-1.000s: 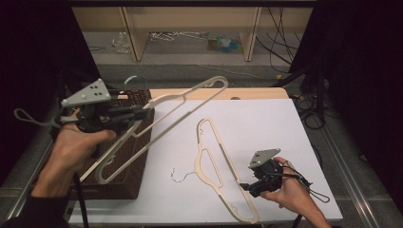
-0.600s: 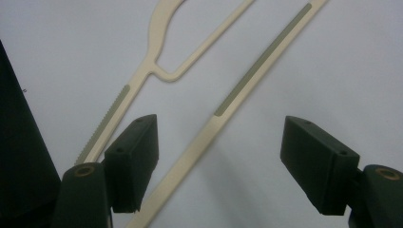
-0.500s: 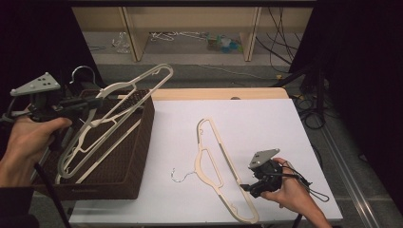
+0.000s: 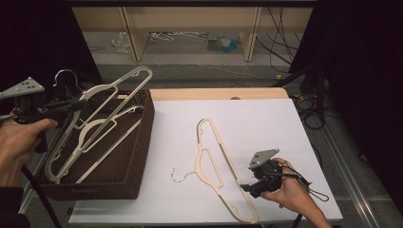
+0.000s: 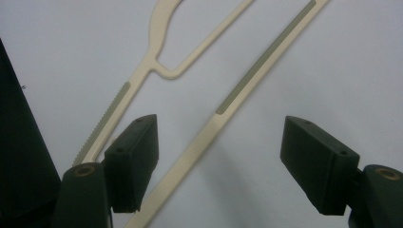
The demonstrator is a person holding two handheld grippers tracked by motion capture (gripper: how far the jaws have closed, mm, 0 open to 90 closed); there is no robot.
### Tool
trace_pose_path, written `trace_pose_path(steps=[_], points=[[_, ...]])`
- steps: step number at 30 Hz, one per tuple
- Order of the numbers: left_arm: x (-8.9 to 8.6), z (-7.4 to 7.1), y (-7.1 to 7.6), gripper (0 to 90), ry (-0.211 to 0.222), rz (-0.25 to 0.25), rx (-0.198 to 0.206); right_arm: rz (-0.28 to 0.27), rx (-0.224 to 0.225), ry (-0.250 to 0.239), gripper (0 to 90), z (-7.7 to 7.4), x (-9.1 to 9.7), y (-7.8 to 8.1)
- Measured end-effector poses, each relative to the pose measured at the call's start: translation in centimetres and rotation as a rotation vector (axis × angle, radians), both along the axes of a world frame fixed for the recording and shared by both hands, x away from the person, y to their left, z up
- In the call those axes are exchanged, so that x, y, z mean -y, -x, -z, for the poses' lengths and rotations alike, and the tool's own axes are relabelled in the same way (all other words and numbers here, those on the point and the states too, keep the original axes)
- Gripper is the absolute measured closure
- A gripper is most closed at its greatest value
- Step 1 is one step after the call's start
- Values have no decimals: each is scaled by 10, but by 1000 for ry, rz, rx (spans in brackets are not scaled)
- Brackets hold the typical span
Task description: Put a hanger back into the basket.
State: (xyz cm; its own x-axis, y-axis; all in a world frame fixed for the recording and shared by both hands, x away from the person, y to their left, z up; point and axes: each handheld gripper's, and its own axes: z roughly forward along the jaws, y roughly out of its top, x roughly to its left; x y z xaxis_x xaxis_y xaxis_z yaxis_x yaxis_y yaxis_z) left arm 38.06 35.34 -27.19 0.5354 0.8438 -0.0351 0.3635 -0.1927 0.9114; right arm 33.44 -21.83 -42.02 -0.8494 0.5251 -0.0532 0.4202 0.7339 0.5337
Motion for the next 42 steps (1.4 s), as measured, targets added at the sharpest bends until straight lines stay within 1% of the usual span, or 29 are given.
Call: trace_pose_path(steps=[2,4,5,8,9,14,17,18,20,21,22,24,25,26,27,28,30,31,32,33,34,35,36,37,38,39,40,41,42], points=[[-3,3,-2,857,-6,0,-4,10,0,1,299,0,-1,1],[-7,5,-5,856,-14,5,0,2,-1,2,299,0,0,0],[-9,7,-6,857,-8,-3,-7,2,-2,0,300,1,0,1],[-13,12,-10,857,-17,1,-13,-5,0,1,299,1,0,0],[-15,15,-12,857,-27,2,-15,-5,0,2,299,1,0,0],[-23,30,-18,856,-41,2,-40,-7,-4,1,300,1,0,0],[-27,39,-19,856,-48,-2,-48,2,-6,-1,299,1,0,1],[-28,42,-20,857,-59,1,-51,3,-6,-2,299,1,0,0],[-28,49,-22,856,-70,-1,-64,3,-7,2,299,1,0,0],[-28,51,-22,856,-71,-6,-73,-9,1,4,299,1,0,0],[-29,54,-23,857,-84,4,-71,-6,-2,3,300,2,0,0],[-29,60,-26,856,-85,8,-81,-7,-1,2,299,2,0,0],[-28,64,-27,856,-76,11,-88,-7,-2,2,299,2,0,0],[-29,65,-29,856,-91,27,-82,-6,-2,3,299,1,0,0],[-28,68,-30,856,-84,20,-99,-10,0,3,299,1,0,0],[-28,71,-32,856,-110,38,-98,-9,1,4,299,2,0,0],[-28,75,-36,856,-112,52,-97,-8,2,5,299,2,0,0],[-26,78,-37,856,-102,45,-105,-7,0,5,299,2,0,0],[-26,81,-39,856,-104,48,-106,-16,-1,3,299,2,0,-1],[-26,84,-38,856,-91,35,-137,-9,4,0,299,2,0,0],[-26,88,-41,856,-100,40,-131,-2,-3,2,299,2,-1,0],[-25,91,-40,855,-82,24,-149,-5,-2,3,299,2,-1,0],[-27,93,-41,856,-100,32,-158,-2,-4,3,299,2,-1,1],[-24,96,-40,855,-66,10,-182,-2,-9,3,299,2,-1,1],[-24,99,-41,855,-69,1,-199,-7,-9,4,299,2,-1,0],[-24,103,-42,855,-88,6,-204,-4,-7,3,299,3,-1,0],[-25,106,-43,855,-114,0,-213,-8,-7,9,299,3,-1,0],[-26,108,-44,853,-126,1,-222,-7,-8,11,299,3,-1,0],[-24,112,-44,851,-113,-19,-231,-3,-13,10,299,3,-1,1]])
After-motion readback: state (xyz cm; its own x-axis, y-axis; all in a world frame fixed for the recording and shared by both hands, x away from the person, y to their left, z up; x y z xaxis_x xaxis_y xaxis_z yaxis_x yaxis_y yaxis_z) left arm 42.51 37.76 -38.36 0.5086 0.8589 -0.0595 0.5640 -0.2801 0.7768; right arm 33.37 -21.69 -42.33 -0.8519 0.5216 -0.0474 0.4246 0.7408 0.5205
